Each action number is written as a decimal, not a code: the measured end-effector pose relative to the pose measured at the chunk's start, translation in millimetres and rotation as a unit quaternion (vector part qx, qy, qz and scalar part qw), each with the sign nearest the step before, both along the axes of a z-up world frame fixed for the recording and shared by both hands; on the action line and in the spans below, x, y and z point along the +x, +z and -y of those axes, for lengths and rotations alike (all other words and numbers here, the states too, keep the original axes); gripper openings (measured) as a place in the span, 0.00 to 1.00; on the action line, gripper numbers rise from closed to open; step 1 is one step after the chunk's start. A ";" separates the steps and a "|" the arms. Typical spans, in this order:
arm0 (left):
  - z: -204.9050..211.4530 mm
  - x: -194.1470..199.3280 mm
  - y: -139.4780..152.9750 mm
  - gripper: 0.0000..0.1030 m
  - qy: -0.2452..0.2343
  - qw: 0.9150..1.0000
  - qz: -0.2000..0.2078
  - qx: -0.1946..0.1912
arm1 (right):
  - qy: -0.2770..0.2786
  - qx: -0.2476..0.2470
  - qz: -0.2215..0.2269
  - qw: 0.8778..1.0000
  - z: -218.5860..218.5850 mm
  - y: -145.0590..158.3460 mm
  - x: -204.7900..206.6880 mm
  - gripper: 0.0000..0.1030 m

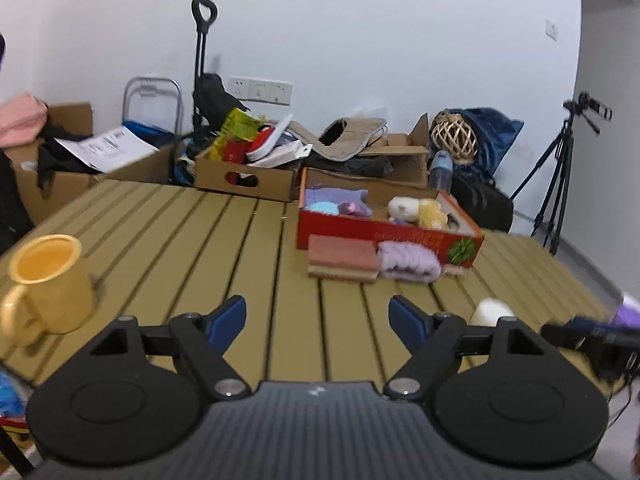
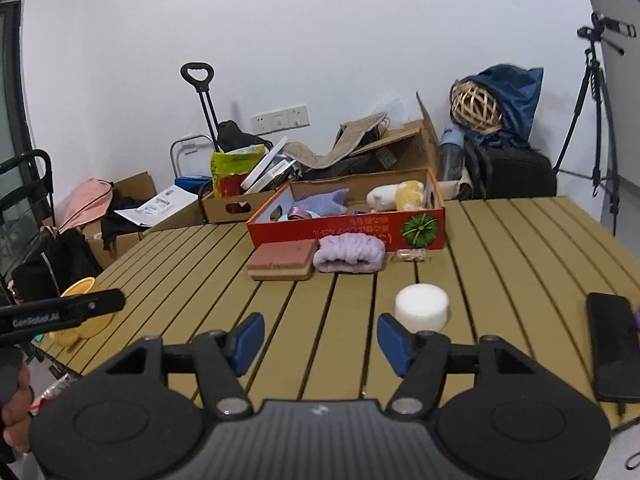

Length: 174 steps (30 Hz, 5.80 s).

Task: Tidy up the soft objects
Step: 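Close both tools on the pink sponge block and lift it, then carry the pink sponge block into the red box and lower it, then open both tools and withdraw them from the box, then close both tools on the lavender fuzzy headband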

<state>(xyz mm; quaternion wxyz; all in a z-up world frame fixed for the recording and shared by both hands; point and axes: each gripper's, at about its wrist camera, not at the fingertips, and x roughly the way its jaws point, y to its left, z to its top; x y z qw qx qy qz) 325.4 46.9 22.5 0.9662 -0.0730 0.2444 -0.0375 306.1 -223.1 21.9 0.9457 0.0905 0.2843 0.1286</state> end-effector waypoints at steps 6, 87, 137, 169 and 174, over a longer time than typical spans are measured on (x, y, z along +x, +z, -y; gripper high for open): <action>4.2 98.7 -24.3 0.75 0.000 0.999 -0.035 -0.015 | 0.027 0.008 -0.006 1.000 -20.2 -10.4 78.0 0.52; 83.8 356.1 -22.4 0.24 -0.057 0.991 -0.044 -0.114 | -0.036 0.110 -0.062 0.991 17.0 -27.6 354.2 0.22; 69.0 226.8 60.0 0.69 -0.062 0.997 -0.004 0.046 | 0.008 0.005 -0.031 0.999 22.0 53.7 261.8 0.45; 58.2 -52.8 -19.9 1.00 -0.067 0.995 0.036 0.065 | -0.034 -0.004 -0.004 0.999 -1.9 -35.7 -50.2 0.73; 61.0 -31.4 -24.6 1.00 -0.065 0.995 0.032 0.062 | -0.047 0.005 -0.006 0.999 8.8 -33.9 -26.6 0.73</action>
